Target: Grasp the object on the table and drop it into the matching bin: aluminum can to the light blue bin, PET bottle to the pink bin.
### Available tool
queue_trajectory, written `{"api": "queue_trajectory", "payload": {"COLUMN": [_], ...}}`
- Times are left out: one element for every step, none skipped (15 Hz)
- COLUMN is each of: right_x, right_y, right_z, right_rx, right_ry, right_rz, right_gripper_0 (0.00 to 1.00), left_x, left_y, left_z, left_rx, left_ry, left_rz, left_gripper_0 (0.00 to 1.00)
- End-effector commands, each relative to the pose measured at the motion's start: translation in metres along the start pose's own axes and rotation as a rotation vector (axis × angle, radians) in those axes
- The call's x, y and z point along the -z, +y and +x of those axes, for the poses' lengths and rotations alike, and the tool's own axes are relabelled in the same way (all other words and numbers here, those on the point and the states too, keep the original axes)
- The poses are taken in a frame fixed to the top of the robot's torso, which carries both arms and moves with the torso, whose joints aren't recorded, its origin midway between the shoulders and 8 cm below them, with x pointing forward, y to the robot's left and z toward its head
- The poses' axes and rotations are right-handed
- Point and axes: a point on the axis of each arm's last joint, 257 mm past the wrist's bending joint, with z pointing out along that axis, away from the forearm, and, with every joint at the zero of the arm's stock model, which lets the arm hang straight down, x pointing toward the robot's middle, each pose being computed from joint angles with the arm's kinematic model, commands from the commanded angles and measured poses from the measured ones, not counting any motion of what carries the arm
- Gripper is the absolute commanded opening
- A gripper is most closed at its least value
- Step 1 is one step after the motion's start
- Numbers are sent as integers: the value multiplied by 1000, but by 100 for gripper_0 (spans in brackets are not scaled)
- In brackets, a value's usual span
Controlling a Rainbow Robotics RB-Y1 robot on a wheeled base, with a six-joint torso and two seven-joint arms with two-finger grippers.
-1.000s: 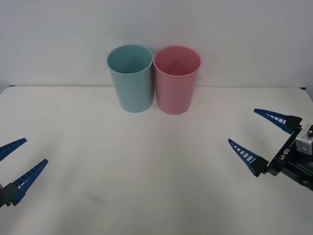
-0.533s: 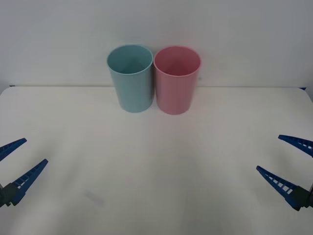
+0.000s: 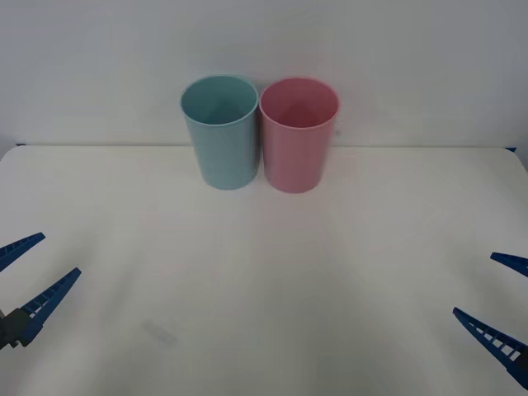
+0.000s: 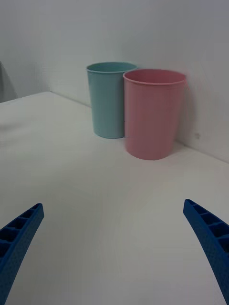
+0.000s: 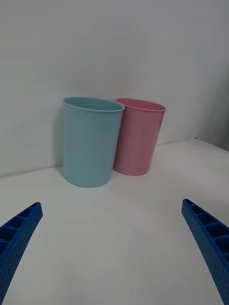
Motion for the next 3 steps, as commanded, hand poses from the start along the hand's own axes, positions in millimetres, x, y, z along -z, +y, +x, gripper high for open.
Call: {"api": "queue_trajectory", "payload": {"right_x": [3, 3, 3], "right_y": [1, 1, 1], "right_z": [3, 3, 3], "right_rx": [6, 6, 6], "right_ry": [14, 14, 14], "right_rz": [-2, -2, -2], "right_gripper_0": [100, 100, 100], "left_x": [0, 0, 0], "left_y": [0, 0, 0], "left_z": [0, 0, 0], "left_rx": [0, 0, 0], "left_ry": [0, 0, 0], "left_rz": [0, 0, 0], "left_gripper_0": [100, 100, 100]}}
